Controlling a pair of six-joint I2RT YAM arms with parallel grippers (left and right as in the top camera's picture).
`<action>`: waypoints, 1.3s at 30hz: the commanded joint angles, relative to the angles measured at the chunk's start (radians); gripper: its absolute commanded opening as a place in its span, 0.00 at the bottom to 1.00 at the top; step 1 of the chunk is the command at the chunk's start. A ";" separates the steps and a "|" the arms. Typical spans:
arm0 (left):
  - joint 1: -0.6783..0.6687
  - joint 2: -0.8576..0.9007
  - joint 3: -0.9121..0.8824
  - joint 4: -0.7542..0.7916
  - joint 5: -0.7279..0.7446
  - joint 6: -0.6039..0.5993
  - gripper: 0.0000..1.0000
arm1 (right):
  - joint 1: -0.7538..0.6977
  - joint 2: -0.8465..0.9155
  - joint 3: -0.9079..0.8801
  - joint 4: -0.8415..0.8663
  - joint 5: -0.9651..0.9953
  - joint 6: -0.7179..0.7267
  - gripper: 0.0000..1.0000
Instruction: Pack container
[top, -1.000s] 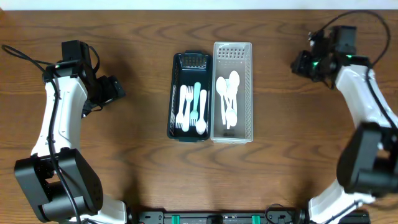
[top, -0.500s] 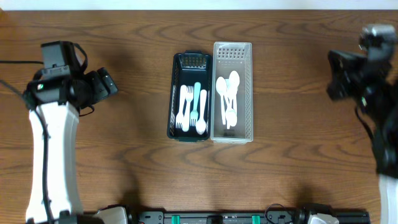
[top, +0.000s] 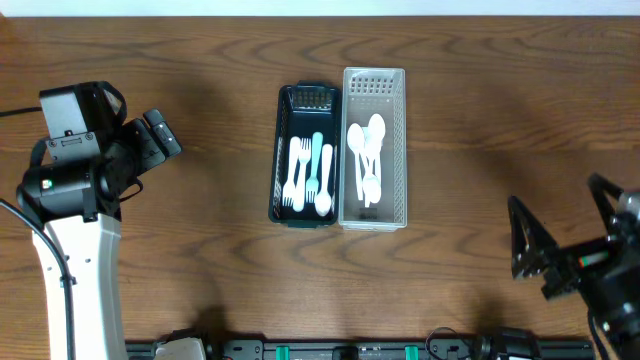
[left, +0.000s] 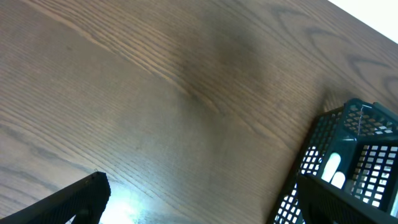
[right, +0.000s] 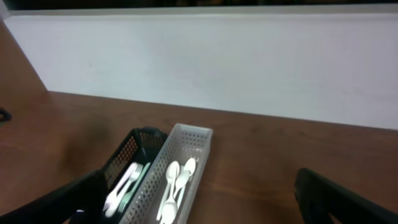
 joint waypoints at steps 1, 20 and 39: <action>0.004 0.003 -0.003 -0.003 -0.012 -0.005 0.98 | 0.006 -0.011 0.002 -0.034 0.000 -0.008 0.99; 0.004 0.004 -0.003 -0.003 -0.012 -0.005 0.98 | 0.005 -0.028 -0.018 -0.288 0.164 -0.103 0.99; 0.004 0.004 -0.003 -0.003 -0.012 -0.005 0.98 | 0.094 -0.483 -0.930 0.309 0.202 -0.224 0.99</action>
